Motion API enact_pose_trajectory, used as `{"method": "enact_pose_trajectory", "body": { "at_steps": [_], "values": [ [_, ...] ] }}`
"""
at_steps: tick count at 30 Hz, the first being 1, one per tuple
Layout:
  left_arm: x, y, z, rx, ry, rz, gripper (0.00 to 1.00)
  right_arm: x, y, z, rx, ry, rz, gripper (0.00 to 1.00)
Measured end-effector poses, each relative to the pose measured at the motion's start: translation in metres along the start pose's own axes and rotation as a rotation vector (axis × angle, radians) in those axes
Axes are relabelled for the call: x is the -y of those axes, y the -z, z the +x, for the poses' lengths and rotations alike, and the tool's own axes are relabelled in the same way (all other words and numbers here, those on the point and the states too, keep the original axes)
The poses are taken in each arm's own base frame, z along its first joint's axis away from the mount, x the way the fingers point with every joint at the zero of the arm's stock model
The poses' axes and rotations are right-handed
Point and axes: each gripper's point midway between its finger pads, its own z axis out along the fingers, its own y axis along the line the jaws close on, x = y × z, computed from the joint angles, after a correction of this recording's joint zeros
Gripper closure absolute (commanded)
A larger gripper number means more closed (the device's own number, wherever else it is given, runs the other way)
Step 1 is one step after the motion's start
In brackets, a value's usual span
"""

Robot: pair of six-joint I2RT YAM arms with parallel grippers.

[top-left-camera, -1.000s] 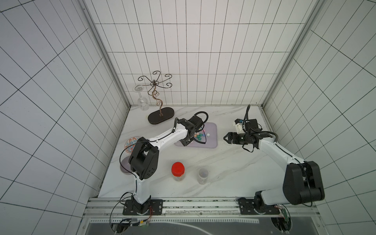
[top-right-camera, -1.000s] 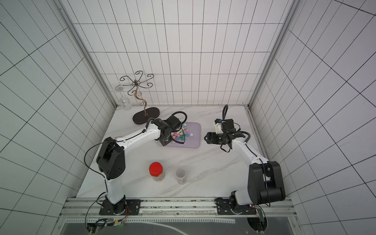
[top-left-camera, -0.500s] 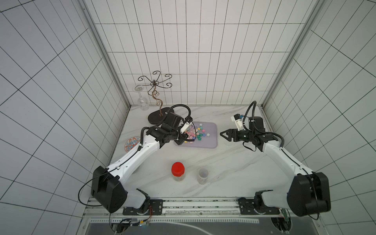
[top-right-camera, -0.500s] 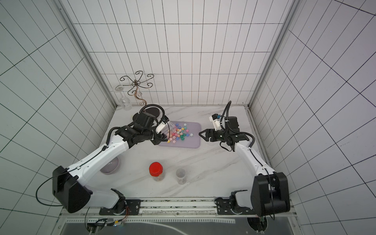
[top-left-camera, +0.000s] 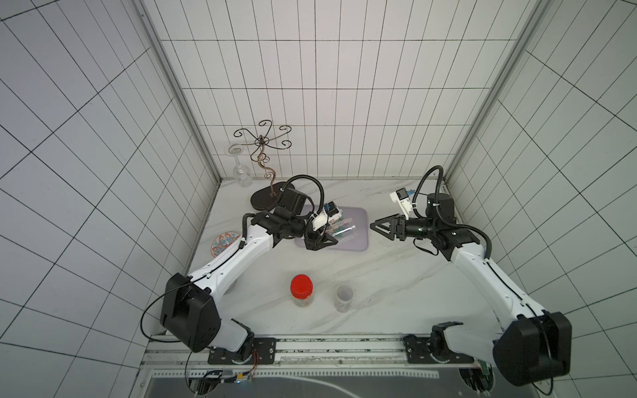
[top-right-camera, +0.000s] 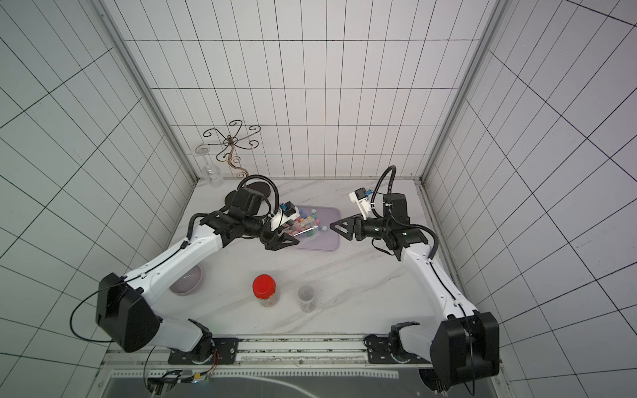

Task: Pour the candies out of the jar
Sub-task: Place the jar at the center of the board.

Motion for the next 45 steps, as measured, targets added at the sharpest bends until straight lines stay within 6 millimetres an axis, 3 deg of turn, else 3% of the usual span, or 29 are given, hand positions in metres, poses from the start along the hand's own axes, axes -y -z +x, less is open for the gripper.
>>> {"method": "enact_pose_trajectory", "body": {
  "at_steps": [7, 16, 32, 45],
  "values": [
    [0.009, -0.002, -0.005, 0.037, -0.002, 0.072, 0.59, -0.022, -0.013, 0.008, -0.053, 0.032, -0.111, 0.41],
    [0.013, -0.002, -0.008, 0.055, -0.005, 0.095, 0.57, -0.022, -0.027, 0.019, -0.108, 0.017, -0.150, 0.50],
    [0.013, -0.002, -0.008, 0.056, 0.006, 0.099, 0.57, -0.041, -0.035, 0.014, -0.110, 0.044, -0.202, 0.68],
    [0.010, -0.003, -0.011, 0.067, 0.009, 0.088, 0.56, -0.038, -0.042, 0.010, -0.109, -0.011, -0.217, 0.77]
  ]
}}
